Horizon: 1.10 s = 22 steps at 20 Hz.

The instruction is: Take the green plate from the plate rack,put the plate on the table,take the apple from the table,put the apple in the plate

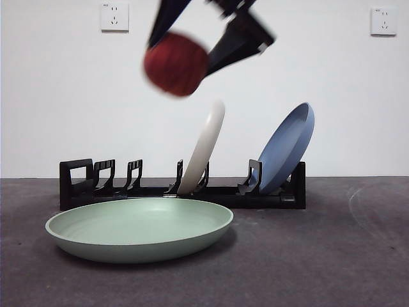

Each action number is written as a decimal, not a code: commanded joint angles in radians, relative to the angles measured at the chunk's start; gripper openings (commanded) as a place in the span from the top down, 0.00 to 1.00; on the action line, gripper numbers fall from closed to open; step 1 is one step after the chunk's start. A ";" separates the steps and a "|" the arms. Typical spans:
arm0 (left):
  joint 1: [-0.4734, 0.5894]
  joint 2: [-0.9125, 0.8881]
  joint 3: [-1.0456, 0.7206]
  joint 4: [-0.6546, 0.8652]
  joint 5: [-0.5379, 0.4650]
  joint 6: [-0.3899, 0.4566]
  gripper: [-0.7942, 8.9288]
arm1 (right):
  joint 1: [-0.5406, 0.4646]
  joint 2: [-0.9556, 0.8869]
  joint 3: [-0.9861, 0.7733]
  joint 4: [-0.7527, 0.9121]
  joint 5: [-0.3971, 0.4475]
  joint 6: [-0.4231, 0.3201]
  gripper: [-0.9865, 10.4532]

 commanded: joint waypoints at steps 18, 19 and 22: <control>0.003 -0.008 -0.005 -0.014 -0.006 0.008 0.68 | 0.137 0.464 0.229 -0.160 0.295 0.017 0.92; 0.003 -0.008 -0.005 -0.014 -0.006 0.008 0.68 | 0.137 0.473 0.228 -0.160 0.290 0.015 0.92; 0.003 -0.008 -0.005 -0.016 -0.006 0.008 0.68 | 0.137 0.484 0.228 -0.158 0.263 0.015 0.91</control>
